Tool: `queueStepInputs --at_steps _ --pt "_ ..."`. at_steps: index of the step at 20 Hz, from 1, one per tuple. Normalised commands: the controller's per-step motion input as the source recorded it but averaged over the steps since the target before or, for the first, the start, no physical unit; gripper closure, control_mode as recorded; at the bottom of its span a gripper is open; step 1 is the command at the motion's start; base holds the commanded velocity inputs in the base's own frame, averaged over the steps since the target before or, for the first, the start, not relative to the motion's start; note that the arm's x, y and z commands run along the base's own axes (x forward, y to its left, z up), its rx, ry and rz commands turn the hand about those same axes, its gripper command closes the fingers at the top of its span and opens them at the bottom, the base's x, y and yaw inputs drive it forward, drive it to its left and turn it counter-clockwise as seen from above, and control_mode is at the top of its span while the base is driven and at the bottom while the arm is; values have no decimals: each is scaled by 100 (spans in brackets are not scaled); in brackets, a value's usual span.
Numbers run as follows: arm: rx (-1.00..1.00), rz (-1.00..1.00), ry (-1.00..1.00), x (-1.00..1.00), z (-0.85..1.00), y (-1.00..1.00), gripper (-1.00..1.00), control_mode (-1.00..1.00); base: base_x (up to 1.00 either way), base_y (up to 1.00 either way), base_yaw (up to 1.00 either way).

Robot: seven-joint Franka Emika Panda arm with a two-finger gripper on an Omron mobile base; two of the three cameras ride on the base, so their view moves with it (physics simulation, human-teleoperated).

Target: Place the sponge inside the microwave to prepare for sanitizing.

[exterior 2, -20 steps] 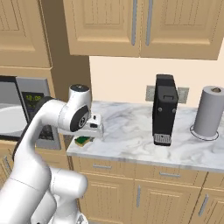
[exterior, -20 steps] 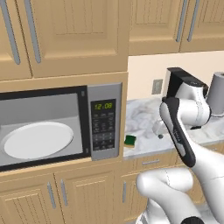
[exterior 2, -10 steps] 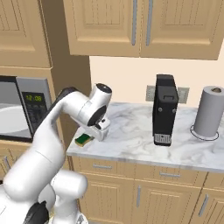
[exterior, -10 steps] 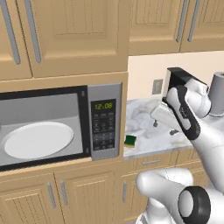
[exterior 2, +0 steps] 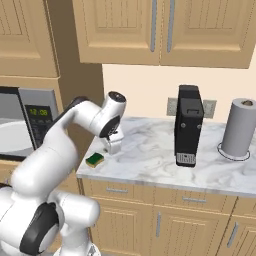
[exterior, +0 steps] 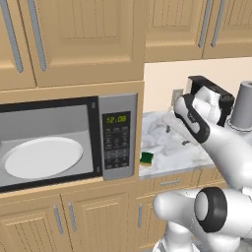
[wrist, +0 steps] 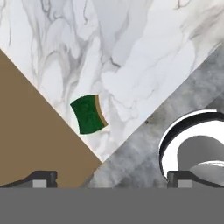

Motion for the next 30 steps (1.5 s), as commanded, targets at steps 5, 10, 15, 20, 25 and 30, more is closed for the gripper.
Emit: queueStepInputs --at_steps 5,10,15,20,25,30 --pt "-8 -5 4 55 -27 28 -100 -100 0 0 0" --pt "-5 0 15 71 -12 14 -100 -100 0 0 0" --pt "0 0 13 42 -23 0 -100 -100 0 0 0" --pt "1 0 11 6 -33 0 -100 -100 0 0 0" --pt "5 1 11 -5 -19 0 -100 -100 0 0 0" --pt "4 0 13 -17 0 14 -100 -100 0 0 0"
